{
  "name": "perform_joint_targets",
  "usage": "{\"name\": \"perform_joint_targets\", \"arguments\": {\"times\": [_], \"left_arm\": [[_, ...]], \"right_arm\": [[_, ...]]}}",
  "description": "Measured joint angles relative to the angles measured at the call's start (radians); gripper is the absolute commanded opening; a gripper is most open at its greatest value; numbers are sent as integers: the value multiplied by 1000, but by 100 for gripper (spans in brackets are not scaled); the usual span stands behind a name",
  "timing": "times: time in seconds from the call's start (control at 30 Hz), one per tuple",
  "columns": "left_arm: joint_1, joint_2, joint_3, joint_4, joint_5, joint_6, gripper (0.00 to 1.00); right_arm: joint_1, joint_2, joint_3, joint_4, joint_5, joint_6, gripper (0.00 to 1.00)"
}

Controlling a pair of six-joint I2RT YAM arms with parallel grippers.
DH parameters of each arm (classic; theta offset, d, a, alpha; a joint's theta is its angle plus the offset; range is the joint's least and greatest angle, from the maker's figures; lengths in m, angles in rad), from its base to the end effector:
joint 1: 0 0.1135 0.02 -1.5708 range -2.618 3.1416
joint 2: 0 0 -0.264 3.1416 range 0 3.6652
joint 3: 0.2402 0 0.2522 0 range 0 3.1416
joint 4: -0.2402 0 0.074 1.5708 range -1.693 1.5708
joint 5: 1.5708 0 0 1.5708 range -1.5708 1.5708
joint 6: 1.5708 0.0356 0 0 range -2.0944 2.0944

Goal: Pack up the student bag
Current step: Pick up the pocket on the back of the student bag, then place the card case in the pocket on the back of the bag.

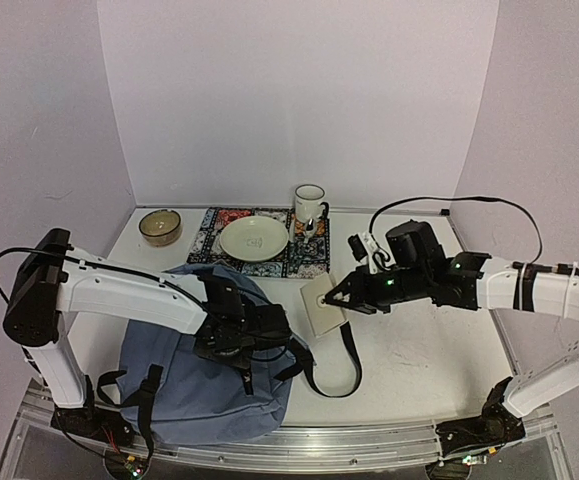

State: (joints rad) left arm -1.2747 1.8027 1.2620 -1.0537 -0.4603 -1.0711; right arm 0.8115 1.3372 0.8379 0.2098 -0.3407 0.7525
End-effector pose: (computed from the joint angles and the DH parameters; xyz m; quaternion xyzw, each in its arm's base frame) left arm 0.1082 -0.3006 0.1899 0.1016 0.9683 0.0990 0.2058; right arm 0.2019 0.2300 0.2750 -0.1246 0.7868 0.5115 0.3222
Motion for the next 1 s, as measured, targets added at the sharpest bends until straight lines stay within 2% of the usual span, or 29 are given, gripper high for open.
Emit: {"name": "perform_joint_targets", "arguments": {"times": [0.1,0.47,0.83,1.0], "left_arm": [[0,-3,7,-12,-6,-9,22],[4,-99,1,-1,20,-12,11],[6,-237,-147,168,51,-43,1],[6,-279,-203,234,47,-81,0]], "right_arm": [[17,8,0,8,-6,8,0],[117,196,56,140,-54,101,0],[234,314,58,403,16,304,0],[273,348,47,483,43,375,0]]}}
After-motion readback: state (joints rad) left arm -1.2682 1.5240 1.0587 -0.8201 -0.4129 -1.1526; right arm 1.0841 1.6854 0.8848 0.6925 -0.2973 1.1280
